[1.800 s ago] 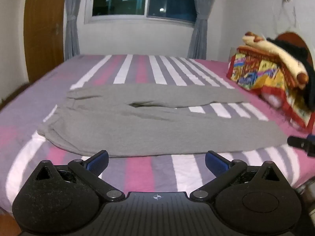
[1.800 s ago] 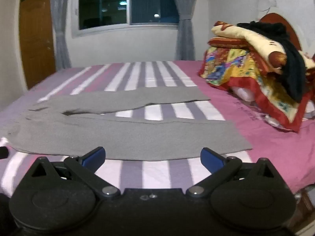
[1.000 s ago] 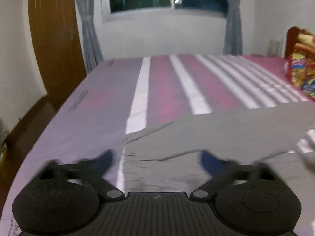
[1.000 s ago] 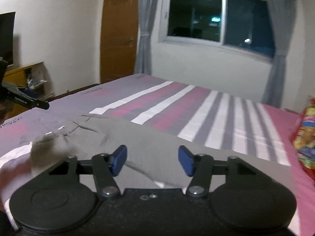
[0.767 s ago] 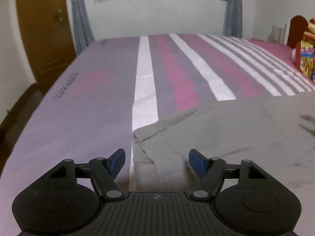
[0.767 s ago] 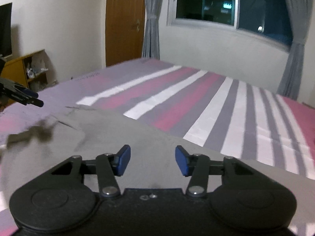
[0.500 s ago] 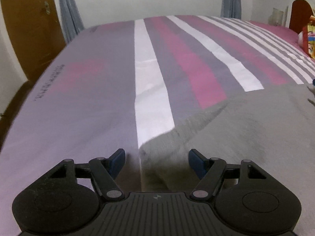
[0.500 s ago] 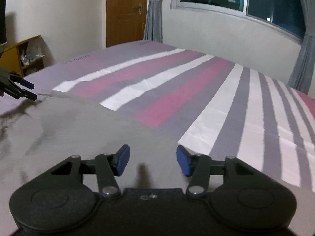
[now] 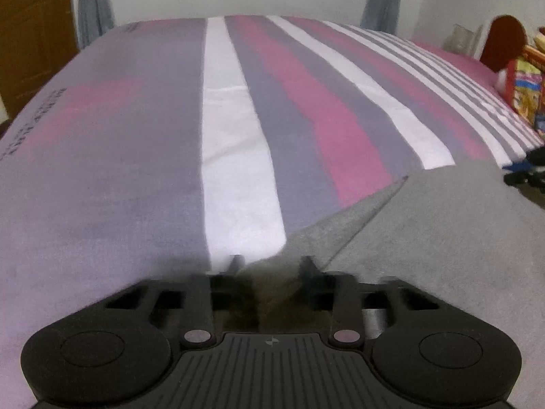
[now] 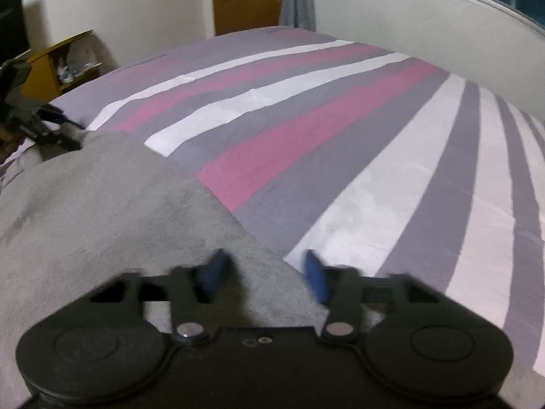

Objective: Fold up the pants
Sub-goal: 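Grasp the waistband with both tools and lift it toward the cuffs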

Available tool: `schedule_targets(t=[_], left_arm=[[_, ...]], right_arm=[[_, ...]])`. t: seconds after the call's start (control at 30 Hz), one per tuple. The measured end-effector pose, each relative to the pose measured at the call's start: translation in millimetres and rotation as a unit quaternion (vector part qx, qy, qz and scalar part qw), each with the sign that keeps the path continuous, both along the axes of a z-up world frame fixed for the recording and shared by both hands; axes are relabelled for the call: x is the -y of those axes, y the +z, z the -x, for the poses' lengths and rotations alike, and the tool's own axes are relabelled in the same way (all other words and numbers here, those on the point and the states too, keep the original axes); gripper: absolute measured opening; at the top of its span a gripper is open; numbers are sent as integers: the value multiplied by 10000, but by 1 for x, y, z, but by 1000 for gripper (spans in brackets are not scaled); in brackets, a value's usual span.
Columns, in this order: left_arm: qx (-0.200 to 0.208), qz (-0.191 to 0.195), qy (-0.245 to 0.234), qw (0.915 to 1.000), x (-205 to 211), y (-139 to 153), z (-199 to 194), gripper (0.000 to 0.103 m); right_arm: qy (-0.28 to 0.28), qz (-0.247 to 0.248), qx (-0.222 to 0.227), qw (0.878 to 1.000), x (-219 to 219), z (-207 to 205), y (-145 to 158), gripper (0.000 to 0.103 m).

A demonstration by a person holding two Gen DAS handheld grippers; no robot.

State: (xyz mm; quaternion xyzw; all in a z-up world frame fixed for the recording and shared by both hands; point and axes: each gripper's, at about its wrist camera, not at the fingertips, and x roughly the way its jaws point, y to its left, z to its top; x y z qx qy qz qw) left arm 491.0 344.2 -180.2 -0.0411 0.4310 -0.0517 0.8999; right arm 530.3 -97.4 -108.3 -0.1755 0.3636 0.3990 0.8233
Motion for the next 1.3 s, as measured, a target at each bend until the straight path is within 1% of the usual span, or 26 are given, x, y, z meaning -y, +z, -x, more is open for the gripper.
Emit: schedule_targets(t=[0.07, 0.1, 0.13, 0.2, 0.3, 0.4, 0.5, 0.53, 0.6, 0.67, 0.73, 0.77, 0.83, 0.87, 0.9, 0.93, 0.97, 1.03, 1.07, 1.1, 1.13, 1.17, 1.2, 1.23, 1.27, 1.3], left_arm=[[95, -159, 4, 9998, 5, 10, 3, 22], [163, -244, 30, 9996, 8, 16, 6, 20], [247, -286, 79, 9993, 12, 21, 11, 19], [540, -458, 134, 9974, 12, 45, 18, 19], [1077, -362, 161, 9934, 12, 83, 50, 19], [1653, -228, 61, 9860, 17, 126, 93, 19], [2090, 2, 60, 9779, 23, 152, 151, 19], [2210, 19, 62, 9752, 25, 156, 171, 19], [2309, -101, 22, 9729, 31, 158, 212, 19], [2278, -255, 62, 9734, 40, 147, 250, 19], [2014, -364, 141, 9787, 44, 128, 279, 19], [1834, -391, 215, 9820, 47, 116, 287, 19], [1450, -315, 386, 9882, 49, 92, 297, 21], [1320, -347, 507, 9893, 49, 84, 305, 25], [1197, -364, 638, 9901, 49, 80, 312, 32], [1157, -335, 754, 9899, 48, 79, 321, 38], [1177, -307, 846, 9890, 46, 82, 333, 40], [1248, -239, 1019, 9866, 40, 91, 352, 53], [1344, -112, 1150, 9842, 37, 96, 363, 55], [1419, 64, 1258, 9818, 38, 99, 373, 56], [1480, 355, 1395, 9785, 32, 101, 381, 56], [1488, 668, 1524, 9748, 34, 104, 384, 56], [1485, 1133, 1647, 9685, 30, 103, 386, 56], [1471, 1674, 1788, 9583, 25, 99, 386, 56], [1425, 2206, 1933, 9453, 22, 92, 385, 56], [1352, 2606, 2051, 9337, 22, 83, 386, 56]], right_arm=[[20, 66, 47, 10000, -2, 6, 1, 9], [20, 137, 158, 9998, -3, 11, 2, 7], [-16, 172, 257, 9995, -4, 15, 6, 5], [-89, 122, 468, 9988, -2, 27, 20, 4], [-55, -13, 959, 9954, 9, 63, 53, 4], [36, -37, 1476, 9890, 22, 110, 90, 4], [204, -22, 1931, 9810, 37, 169, 120, 4], [264, -5, 2051, 9784, 44, 192, 128, 4], [397, 55, 2266, 9732, 50, 234, 135, 4], [459, 111, 2381, 9701, 57, 277, 134, 4], [413, 144, 2304, 9721, 64, 310, 122, 4], [362, 180, 2153, 9757, 65, 323, 111, 4], [131, 192, 1781, 9837, 67, 337, 81, 10], [24, 238, 1600, 9868, 65, 337, 67, 20], [-141, 316, 1384, 9898, 66, 337, 54, 28], [-373, 323, 1208, 9914, 70, 337, 46, 28], [-643, 130, 1029, 9925, 77, 338, 46, 30], [-1049, -404, 720, 9911, 95, 342, 56, 33], [-1239, -584, 640, 9885, 104, 342, 62, 37], [-1381, -695, 575, 9863, 109, 342, 66, 38], [-1513, -811, 493, 9839, 115, 344, 70, 38], [-1650, -918, 392, 9812, 113, 339, 72, 39], [-1810, -1028, 261, 9777, 118, 335, 73, 39], [-1963, -1155, 108, 9737, 120, 332, 74, 39], [-2116, -1299, -48, 9687, 120, 333, 73, 39], [-2269, -1437, -230, 9630, 119, 327, 73, 39]])
